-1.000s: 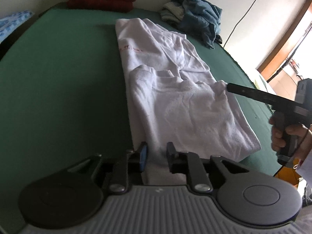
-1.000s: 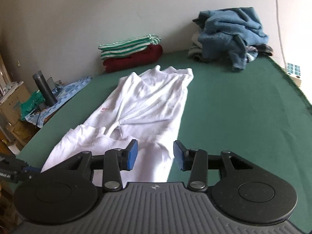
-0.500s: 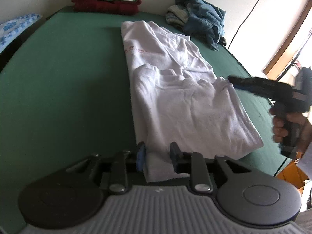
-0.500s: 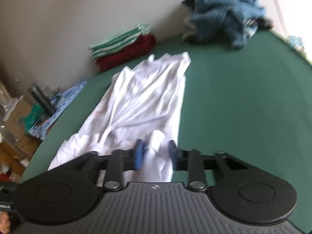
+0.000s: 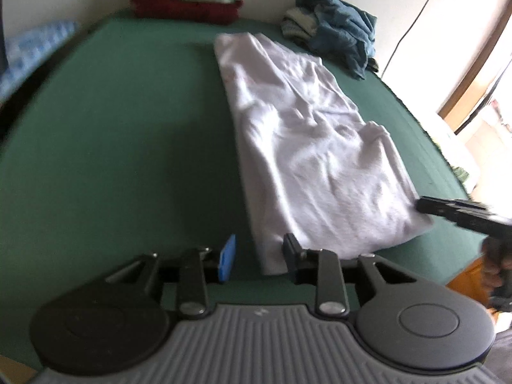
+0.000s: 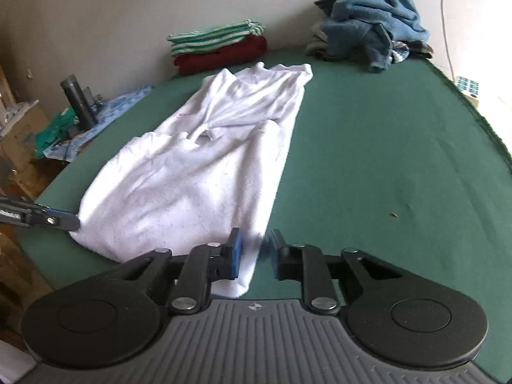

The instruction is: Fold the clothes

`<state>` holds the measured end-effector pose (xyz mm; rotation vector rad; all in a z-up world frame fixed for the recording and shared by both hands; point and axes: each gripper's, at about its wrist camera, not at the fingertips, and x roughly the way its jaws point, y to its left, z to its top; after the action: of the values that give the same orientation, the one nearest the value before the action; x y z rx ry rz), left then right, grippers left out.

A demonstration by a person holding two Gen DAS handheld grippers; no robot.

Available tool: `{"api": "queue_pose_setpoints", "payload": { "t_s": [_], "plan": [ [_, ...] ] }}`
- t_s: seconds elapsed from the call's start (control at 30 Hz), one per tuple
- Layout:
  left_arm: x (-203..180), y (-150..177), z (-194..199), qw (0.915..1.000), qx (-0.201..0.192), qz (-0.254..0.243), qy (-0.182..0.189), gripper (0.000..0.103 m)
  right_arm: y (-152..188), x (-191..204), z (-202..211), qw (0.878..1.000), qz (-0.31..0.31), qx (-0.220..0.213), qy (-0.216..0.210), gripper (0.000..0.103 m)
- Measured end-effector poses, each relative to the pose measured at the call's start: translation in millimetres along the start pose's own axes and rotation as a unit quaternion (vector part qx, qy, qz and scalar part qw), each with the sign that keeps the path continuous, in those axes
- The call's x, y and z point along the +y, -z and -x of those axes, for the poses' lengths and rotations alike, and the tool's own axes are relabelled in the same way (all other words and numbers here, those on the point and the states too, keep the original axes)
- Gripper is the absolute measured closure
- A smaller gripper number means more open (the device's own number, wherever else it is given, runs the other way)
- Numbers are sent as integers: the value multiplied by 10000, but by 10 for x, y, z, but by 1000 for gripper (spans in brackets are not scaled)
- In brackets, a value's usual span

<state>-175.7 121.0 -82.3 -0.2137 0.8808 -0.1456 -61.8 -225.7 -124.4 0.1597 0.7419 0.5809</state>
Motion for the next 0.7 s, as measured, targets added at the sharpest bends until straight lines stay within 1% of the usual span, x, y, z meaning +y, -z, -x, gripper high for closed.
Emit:
{"api": "queue_pose_setpoints", "payload": {
  "t_s": [0.07,0.1,0.13,0.17,0.2,0.23,0.27,0.33,0.4,0.47,0.57,0.6,0.63,0.67,0.7],
  "plan": [
    [-82,-78,26,9995,-113,-291,-64,78,69,33,18,10000,-44,76,-11,81],
    [-123,-117,38,9989,-169,-435,-95,70,103,49,27,9999,-67,114,-16,80],
    [-156,-144,-16,9987,-132,-489,-48,65,138,66,36,9998,-89,152,-22,78],
    [-188,-171,-73,9985,-91,-540,2,54,172,82,46,9998,-111,190,-27,78],
    [-185,-166,-133,9986,-80,-515,-51,52,196,96,51,9997,-113,211,-24,78],
    [-181,-161,-194,9987,-70,-487,-109,54,202,104,51,9998,-81,205,-7,78],
    [-177,-156,-254,9988,-60,-459,-166,59,208,112,52,9998,-49,198,10,78],
    [-169,-145,-375,9988,-40,-404,-281,62,220,129,52,9998,14,186,44,78],
    [-163,-96,-323,9981,-8,-512,-332,63,232,146,52,9998,77,173,78,79],
    [-143,-47,-256,9980,36,-558,-297,62,245,163,52,9997,141,161,112,80],
    [-155,6,-158,9965,2,-734,-405,62,263,188,53,9995,236,142,163,80],
    [-179,21,-131,9959,5,-785,-443,63,269,196,53,9994,268,136,180,80],
    [-202,44,-115,9961,32,-790,-402,66,275,204,53,9993,299,130,197,79],
    [-224,67,-99,9962,60,-793,-358,70,281,213,53,9991,331,124,214,79],
    [-246,90,-83,9963,88,-796,-314,70,287,221,53,9990,363,117,231,79]
  ]
}}
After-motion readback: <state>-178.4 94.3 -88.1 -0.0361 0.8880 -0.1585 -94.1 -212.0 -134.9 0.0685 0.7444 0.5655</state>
